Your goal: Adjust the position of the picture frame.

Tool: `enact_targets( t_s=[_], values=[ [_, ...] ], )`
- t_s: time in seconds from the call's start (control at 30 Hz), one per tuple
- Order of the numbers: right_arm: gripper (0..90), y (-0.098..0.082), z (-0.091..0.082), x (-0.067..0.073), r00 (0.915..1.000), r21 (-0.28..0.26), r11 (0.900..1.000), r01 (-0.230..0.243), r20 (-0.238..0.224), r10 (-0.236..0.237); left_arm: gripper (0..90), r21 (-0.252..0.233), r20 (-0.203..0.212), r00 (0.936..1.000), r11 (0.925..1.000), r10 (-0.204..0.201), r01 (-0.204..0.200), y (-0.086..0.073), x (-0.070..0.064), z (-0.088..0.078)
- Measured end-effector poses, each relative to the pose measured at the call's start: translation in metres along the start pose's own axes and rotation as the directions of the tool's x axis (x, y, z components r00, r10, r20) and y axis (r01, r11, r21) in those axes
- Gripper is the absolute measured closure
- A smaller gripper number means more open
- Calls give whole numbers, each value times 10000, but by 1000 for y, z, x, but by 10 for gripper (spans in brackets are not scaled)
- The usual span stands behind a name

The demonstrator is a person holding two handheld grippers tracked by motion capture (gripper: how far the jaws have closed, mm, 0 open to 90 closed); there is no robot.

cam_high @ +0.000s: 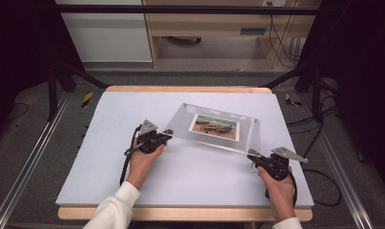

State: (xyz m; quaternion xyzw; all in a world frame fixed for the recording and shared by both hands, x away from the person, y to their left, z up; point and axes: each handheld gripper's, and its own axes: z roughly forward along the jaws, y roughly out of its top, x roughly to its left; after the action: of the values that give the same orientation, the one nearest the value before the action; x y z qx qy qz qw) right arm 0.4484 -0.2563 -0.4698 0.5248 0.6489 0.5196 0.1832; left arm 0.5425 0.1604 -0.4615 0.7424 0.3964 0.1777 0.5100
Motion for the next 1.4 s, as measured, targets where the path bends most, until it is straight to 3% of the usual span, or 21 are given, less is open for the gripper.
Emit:
enact_targets(
  t_s=[0.17, 0.33, 0.47, 0.57, 0.67, 0.77, 0.97, 1.23, 1.4],
  values=[
    [759, 1, 0, 2, 9992, -97, 9997, 233, 338, -229, 832, 12, 42, 10000, 10000, -71, 71, 0, 1, 0],
    [836, 2, -1, 4, 9988, -120, 9994, 337, 347, -332, 828, 50, 12, 9999, 9999, -118, 118, 2, 0, 1],
    [846, 3, -2, 4, 9986, -119, 9993, 342, 414, -337, 795, -41, 115, 9997, 9997, -237, 237, 4, 2, 3],
    [848, 4, -3, 4, 9984, -170, 9991, 380, 431, -372, 837, -69, 0, 9997, 9997, 226, -226, 7, -1, 3],
    [849, 5, -4, 6, 9971, -282, 9983, 509, 582, -491, 839, -176, 88, 9996, 9995, 258, -257, 8, -4, -1],
    [849, 10, -7, 9, 9936, -598, 9944, 874, 769, -828, 839, -465, 119, 9998, 9988, 140, -134, 13, -5, -11],
    [844, 22, 1, 22, 9930, -858, 9897, 1146, 379, -1117, 838, -616, -284, 9996, 9981, 58, -75, 18, 1, -41],
    [847, 46, 34, 46, 9845, -938, 9808, 1708, -240, -1737, 834, -1262, -904, 9954, 9918, -320, 204, 10, 20, -84],
    [849, 56, 58, 58, 9801, -888, 9785, 1861, -528, -1912, 833, -1538, -1279, 9908, 9878, -444, 244, 4, 32, -97]
  ],
)
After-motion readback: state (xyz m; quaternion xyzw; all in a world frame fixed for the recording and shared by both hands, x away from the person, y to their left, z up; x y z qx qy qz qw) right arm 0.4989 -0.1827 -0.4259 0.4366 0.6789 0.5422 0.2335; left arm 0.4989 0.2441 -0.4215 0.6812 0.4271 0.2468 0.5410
